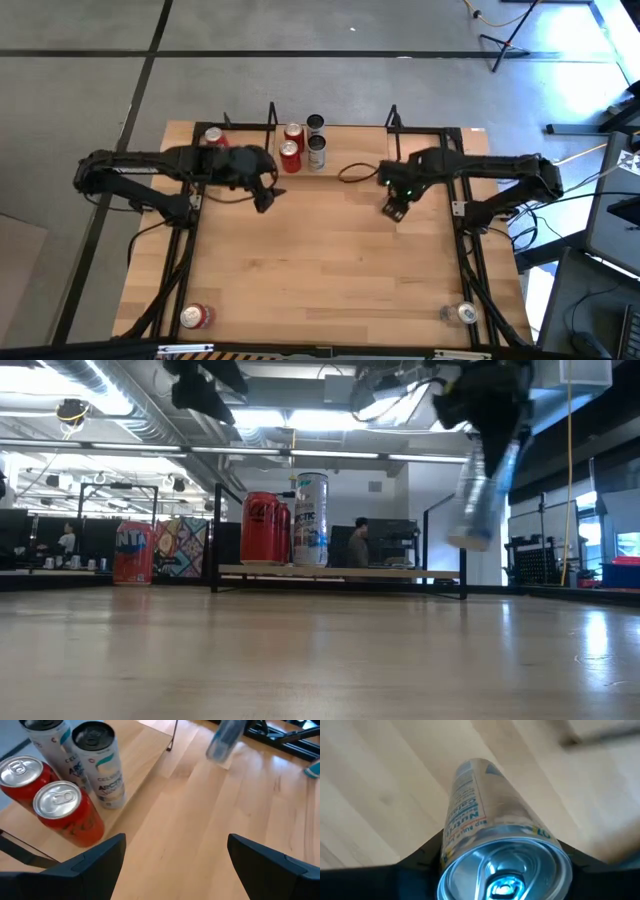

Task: Place canned beverage on shelf
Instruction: Put the top blue soda can on the shelf

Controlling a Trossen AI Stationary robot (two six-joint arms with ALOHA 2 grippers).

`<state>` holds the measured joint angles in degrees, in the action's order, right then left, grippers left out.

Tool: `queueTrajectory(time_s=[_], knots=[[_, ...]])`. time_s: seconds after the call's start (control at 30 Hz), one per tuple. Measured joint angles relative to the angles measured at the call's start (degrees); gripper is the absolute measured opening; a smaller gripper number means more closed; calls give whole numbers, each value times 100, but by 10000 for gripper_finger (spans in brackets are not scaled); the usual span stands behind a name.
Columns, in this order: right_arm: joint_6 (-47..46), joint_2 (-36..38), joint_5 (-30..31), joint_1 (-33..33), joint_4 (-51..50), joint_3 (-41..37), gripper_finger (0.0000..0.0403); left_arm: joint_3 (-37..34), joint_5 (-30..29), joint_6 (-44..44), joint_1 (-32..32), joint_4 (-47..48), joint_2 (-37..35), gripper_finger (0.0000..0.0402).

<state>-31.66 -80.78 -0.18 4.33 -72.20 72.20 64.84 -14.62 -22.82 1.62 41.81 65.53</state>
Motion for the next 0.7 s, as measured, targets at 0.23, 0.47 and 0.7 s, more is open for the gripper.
queueTrajectory(time_s=[0.23,0.47,0.7], knots=[[-284,-741,-100,-404,969,-86,215,9,-732,-627,-821,-87,175,345],[-303,-1307,-284,-395,1136,-85,216,7,-845,-834,-1216,-130,578,345],[-301,-1431,-346,-395,1311,-74,244,7,-849,-831,-1370,-178,889,345]])
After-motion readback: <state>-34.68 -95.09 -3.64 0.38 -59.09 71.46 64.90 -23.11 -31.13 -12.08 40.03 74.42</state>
